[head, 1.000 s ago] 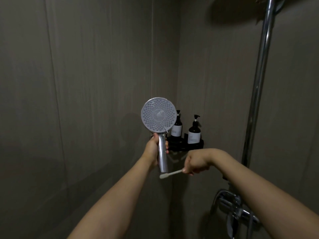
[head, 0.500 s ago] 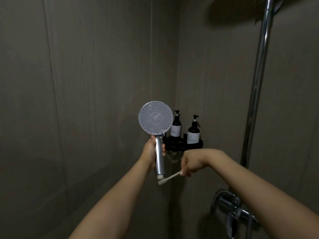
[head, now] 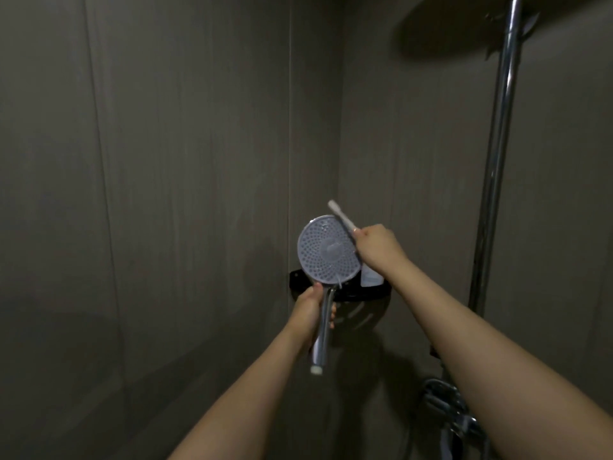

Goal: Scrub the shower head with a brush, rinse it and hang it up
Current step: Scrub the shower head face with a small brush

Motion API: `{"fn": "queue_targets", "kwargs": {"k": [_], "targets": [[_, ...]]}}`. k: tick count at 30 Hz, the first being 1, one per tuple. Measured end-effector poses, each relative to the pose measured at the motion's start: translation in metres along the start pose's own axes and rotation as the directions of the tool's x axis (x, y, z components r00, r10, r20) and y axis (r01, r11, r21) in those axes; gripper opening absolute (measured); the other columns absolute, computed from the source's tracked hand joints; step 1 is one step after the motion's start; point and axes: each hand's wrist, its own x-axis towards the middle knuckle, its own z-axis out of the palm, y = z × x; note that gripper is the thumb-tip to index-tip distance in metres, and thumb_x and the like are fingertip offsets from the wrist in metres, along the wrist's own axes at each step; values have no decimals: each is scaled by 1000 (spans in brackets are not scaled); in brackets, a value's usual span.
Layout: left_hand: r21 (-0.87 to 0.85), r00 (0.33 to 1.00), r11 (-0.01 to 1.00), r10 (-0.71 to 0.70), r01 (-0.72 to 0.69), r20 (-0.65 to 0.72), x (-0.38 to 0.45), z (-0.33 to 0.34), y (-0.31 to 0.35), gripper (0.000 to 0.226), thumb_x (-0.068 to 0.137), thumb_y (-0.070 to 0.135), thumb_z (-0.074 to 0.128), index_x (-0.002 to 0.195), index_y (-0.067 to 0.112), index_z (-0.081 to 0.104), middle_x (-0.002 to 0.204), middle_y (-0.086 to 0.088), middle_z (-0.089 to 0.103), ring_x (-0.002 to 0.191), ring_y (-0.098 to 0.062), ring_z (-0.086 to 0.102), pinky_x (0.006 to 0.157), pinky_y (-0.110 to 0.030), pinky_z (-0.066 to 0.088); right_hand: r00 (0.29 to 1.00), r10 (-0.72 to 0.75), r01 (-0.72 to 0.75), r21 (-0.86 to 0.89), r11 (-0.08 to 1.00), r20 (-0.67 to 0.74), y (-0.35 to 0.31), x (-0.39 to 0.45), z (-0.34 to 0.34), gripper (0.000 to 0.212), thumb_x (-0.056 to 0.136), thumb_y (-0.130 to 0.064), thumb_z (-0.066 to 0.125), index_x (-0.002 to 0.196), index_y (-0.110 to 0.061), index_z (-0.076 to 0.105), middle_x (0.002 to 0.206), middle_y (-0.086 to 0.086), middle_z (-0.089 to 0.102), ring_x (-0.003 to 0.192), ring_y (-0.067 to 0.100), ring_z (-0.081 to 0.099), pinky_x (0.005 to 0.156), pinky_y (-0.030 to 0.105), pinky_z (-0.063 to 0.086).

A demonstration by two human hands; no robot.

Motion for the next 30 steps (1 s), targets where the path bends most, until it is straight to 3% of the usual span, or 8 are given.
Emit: {"fn": "queue_targets", "kwargs": {"k": [3,7,9,13,16,19,24,30], "targets": [[10,1000,1000,-10,10,-3,-1,0,1,30,99,31,32,84,13,51,63,-8,50,46,-13,49,42,-21,42,955,-30,56,-82,995,294,-3,-13,13,34,94,-20,44,64,-10,56,73,12,56,67,22,51,62,28,37],[-3,1000,1000,3,-3,-11,1,-5,5,30,101,32,30,85,14,48,64,-8,50,47,-13,48,42,-21,42,999,-40,40,-7,999,8,6,-11,7,39,99,-27,38,93,0,65,80,16,57,79,31,60,64,29,39],[-6,1000,1000,1,-1,-21,1,-7,5,30,100,32,31,87,12,49,62,-8,50,43,-11,49,41,-21,41,986,-46,46,2,999,160,9,-17,13,33,98,-23,39,104,-1,63,95,20,62,95,32,62,76,31,45],[-53,1000,998,14,-15,-19,1,-10,1,34,100,33,32,82,12,51,57,-7,49,38,-10,48,39,-20,41,997,-30,27,35,999,66,18,-26,18,44,98,-27,40,57,-17,49,67,7,54,74,22,54,60,30,37],[-63,999,998,-10,8,-33,-2,-8,-2,32,100,28,32,79,11,50,57,-7,48,36,-10,46,37,-18,40,965,35,-29,-25,999,259,29,-31,22,40,99,-27,39,61,-18,49,70,7,52,65,17,49,54,23,34],[-96,999,995,-25,22,-32,-3,-5,-8,35,100,33,33,79,11,50,52,-5,49,35,-10,46,36,-18,39,980,61,-62,-4,998,187,43,-34,29,38,100,-24,35,97,-2,66,90,20,63,77,23,57,47,19,30],[-131,996,988,-81,78,-23,-7,2,-29,37,100,35,30,80,11,50,44,-1,50,34,-10,45,36,-17,39,973,138,-152,65,986,187,69,-43,43,46,97,-25,43,52,-18,44,59,5,49,56,16,49,50,25,33],[-219,983,961,-182,171,-32,-12,11,-69,33,99,40,32,84,15,49,45,-1,52,35,-9,47,37,-17,41,974,216,-224,150,963,64,98,-68,60,42,98,-23,41,61,-11,57,64,6,57,73,24,55,56,29,33]]}}
